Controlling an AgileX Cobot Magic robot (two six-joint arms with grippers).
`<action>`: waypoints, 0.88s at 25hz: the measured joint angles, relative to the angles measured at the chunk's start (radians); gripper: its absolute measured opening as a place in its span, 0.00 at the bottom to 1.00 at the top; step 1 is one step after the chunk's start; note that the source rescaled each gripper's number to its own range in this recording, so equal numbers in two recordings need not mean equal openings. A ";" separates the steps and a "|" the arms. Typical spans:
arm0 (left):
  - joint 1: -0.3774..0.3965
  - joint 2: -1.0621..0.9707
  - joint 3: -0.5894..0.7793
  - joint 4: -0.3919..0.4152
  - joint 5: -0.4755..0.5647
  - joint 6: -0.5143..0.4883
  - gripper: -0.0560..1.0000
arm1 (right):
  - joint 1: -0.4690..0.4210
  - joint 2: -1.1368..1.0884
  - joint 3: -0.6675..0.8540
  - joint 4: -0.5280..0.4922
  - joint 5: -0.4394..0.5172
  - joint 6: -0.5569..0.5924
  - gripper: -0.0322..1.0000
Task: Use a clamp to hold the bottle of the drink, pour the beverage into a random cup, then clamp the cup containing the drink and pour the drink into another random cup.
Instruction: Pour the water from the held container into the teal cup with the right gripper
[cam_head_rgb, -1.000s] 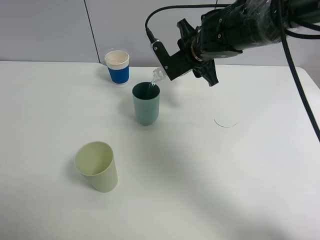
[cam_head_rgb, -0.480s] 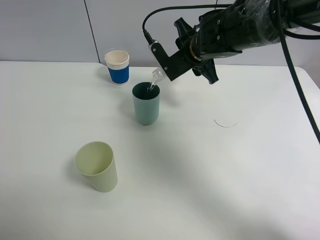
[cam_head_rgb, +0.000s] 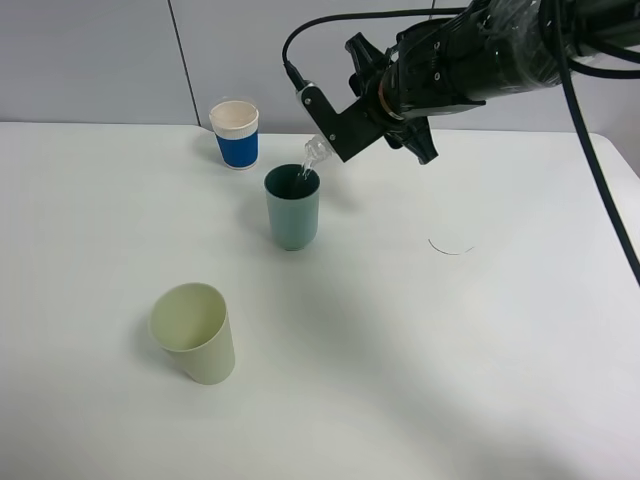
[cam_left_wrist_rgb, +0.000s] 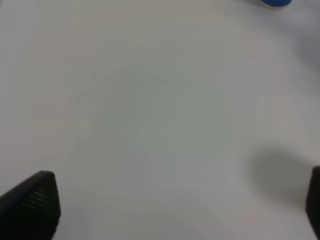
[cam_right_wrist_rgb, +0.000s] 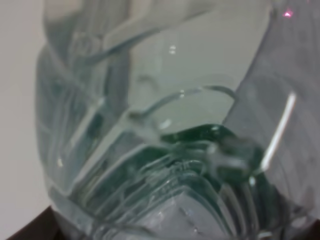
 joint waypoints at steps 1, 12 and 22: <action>0.000 0.000 0.000 0.000 0.000 0.000 1.00 | 0.000 0.000 0.000 -0.001 -0.004 -0.001 0.04; 0.000 0.000 0.000 0.000 0.000 0.000 1.00 | 0.000 0.000 0.000 -0.012 -0.021 -0.119 0.04; 0.000 0.000 0.000 0.000 0.000 0.000 1.00 | 0.000 -0.002 -0.001 -0.012 -0.049 -0.140 0.04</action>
